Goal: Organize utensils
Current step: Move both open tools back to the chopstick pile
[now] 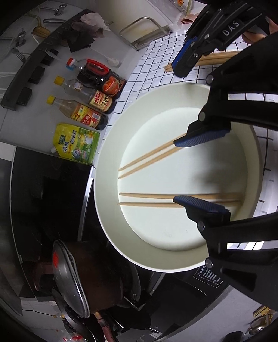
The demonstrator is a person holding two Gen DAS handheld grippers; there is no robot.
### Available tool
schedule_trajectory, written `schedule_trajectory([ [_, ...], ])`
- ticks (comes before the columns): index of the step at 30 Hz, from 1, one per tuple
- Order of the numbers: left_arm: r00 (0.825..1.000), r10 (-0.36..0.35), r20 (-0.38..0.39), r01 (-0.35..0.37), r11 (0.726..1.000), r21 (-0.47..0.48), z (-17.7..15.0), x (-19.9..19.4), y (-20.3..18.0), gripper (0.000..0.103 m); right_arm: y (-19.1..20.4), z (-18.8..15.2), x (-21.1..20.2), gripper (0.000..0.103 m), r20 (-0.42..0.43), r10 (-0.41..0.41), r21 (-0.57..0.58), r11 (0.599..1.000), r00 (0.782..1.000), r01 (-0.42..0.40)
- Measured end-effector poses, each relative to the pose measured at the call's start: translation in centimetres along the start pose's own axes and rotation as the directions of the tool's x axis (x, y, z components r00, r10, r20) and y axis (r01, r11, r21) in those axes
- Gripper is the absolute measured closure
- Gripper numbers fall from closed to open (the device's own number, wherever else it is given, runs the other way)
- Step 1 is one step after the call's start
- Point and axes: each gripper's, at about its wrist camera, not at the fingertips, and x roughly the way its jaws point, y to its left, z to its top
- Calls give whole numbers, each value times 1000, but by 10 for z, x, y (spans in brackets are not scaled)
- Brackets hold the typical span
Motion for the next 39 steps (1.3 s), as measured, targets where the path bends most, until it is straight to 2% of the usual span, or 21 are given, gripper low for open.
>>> schedule_trajectory([
  [7,999,-3,33,2,1000,27,5,-15,-14,55,-28,-2,-31,83,60,-28,66,998,998,24],
  [15,1000,2,24,-3,999,48,-2,-15,-35,53,-61,-14,-55,81,90,-58,117,992,994,47],
  [23,999,-34,10,33,995,91,-12,-11,-75,50,-104,-35,-75,79,79,-123,161,981,989,109],
  [30,997,-80,-20,82,987,142,-24,-1,-120,49,-150,-53,-85,78,37,-187,213,961,982,175],
  [39,989,-134,-64,144,966,213,-38,15,-174,46,-186,-72,-79,76,-19,-203,248,948,979,201],
])
